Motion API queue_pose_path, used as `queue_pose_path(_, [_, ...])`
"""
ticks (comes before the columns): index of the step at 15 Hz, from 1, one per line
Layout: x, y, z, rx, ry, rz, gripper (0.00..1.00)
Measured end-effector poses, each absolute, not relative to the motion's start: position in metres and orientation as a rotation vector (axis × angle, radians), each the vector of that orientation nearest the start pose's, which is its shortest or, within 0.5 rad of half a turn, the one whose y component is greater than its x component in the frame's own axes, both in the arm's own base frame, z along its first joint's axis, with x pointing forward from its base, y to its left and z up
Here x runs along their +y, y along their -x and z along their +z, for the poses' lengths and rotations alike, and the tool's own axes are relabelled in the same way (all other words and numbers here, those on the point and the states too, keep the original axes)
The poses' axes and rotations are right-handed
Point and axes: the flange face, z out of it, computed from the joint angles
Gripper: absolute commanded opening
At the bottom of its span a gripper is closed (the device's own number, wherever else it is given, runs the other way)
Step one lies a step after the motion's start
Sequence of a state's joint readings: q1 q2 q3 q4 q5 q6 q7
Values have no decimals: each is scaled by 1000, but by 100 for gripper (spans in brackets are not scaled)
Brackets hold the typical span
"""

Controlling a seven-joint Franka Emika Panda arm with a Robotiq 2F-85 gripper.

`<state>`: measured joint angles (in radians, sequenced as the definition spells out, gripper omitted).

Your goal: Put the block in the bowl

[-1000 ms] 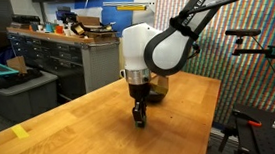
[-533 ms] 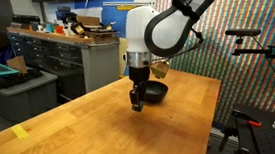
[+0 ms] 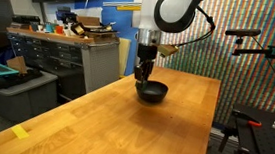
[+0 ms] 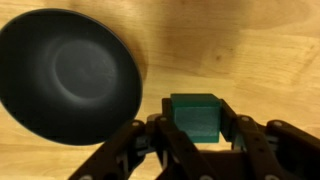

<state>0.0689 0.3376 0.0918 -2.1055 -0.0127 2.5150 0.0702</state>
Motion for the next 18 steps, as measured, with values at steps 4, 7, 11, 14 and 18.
queue_pose_path(4, [54, -577, 280, 0, 3099, -149, 21])
queue_pose_path(7, [31, -580, 281, 107, 3100, -180, 21])
queue_pose_path(11, [6, -584, 275, 271, 3099, -188, 21])
queue_pose_path(14, [-8, -591, 259, 356, 3102, -161, 21])
queue_pose_path(18, [-15, -603, 231, 410, 3103, -116, 21])
